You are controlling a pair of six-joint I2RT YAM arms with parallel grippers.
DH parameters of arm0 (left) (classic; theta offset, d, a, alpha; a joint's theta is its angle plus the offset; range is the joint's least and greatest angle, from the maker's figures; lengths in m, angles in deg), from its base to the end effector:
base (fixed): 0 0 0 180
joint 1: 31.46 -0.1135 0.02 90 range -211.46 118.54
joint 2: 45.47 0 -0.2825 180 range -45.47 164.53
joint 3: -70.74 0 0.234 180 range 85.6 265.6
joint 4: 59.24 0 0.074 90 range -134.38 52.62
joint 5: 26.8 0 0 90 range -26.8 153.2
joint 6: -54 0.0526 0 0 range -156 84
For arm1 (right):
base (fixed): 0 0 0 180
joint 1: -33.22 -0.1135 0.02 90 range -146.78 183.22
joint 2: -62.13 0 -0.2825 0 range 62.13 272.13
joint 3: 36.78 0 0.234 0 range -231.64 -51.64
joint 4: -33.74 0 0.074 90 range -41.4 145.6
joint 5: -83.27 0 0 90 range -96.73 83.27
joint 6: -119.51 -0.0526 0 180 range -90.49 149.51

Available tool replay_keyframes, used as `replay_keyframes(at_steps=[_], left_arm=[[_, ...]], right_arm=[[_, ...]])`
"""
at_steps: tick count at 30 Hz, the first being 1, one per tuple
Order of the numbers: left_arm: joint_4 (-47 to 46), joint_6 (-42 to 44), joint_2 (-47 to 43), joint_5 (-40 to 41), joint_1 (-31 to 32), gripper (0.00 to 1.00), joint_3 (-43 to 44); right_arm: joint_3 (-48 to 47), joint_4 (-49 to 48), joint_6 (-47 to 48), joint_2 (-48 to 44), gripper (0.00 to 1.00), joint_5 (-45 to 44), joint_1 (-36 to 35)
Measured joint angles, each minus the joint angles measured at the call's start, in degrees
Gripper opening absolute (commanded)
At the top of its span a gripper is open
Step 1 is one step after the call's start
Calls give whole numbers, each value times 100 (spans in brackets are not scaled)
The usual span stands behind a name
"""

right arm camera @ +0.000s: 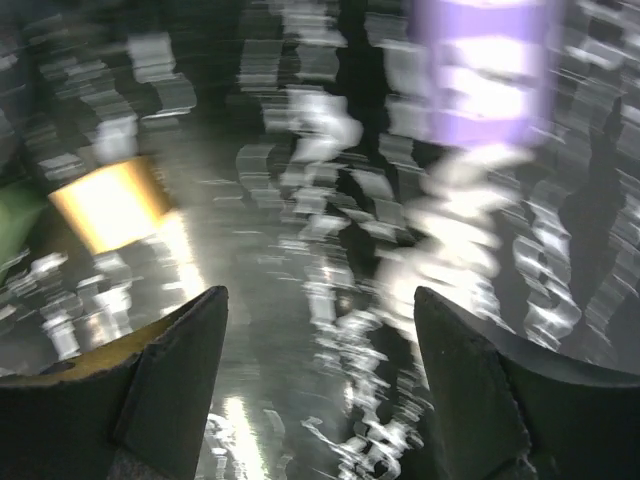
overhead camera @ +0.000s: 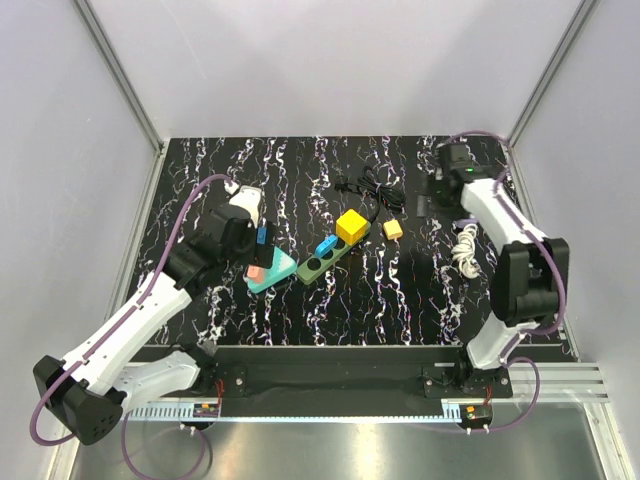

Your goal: Insert the plug

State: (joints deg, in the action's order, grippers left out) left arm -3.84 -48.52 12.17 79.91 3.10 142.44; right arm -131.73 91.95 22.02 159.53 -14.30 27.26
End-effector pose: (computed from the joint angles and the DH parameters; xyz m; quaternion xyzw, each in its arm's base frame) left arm 0.1644 -0.0949 0.3268 0.1136 0.8963 -0.0414 0.4266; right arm 0.3508 0.0297 0.2737 0.0296 0.9650 -0.0338 0.2584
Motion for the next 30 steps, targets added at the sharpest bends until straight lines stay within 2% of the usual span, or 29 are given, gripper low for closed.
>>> replay_keyframes(at_steps=[5, 10, 13, 19, 24, 26, 28, 29, 30], left_arm=[[-4, 7, -2, 2, 0, 96, 0], [-4, 7, -2, 2, 2, 95, 0], [-2, 7, -4, 2, 4, 95, 0], [-2, 7, -2, 2, 4, 94, 0], [-2, 4, -4, 0, 4, 93, 0], [-2, 4, -2, 0, 4, 93, 0], [-2, 2, -2, -2, 4, 91, 0], [-4, 2, -4, -9, 4, 91, 0], [-4, -11, -4, -26, 4, 90, 0]], right_arm=[[164, -649, 83, 507, 82, 570, -636], [1226, -2022, 68, 542, 84, 756, -890], [1539, -2306, 7, 557, 82, 695, -968], [1528, -2835, -76, 610, 79, 719, -981], [1143, -2835, -149, 1095, 72, 870, -981], [933, -2798, -157, 1314, 65, 876, -984], [835, -2798, -153, 1375, 51, 881, -988], [833, -2789, -151, 1379, 34, 887, -992], [833, -2771, -111, 1379, 26, 876, -997]])
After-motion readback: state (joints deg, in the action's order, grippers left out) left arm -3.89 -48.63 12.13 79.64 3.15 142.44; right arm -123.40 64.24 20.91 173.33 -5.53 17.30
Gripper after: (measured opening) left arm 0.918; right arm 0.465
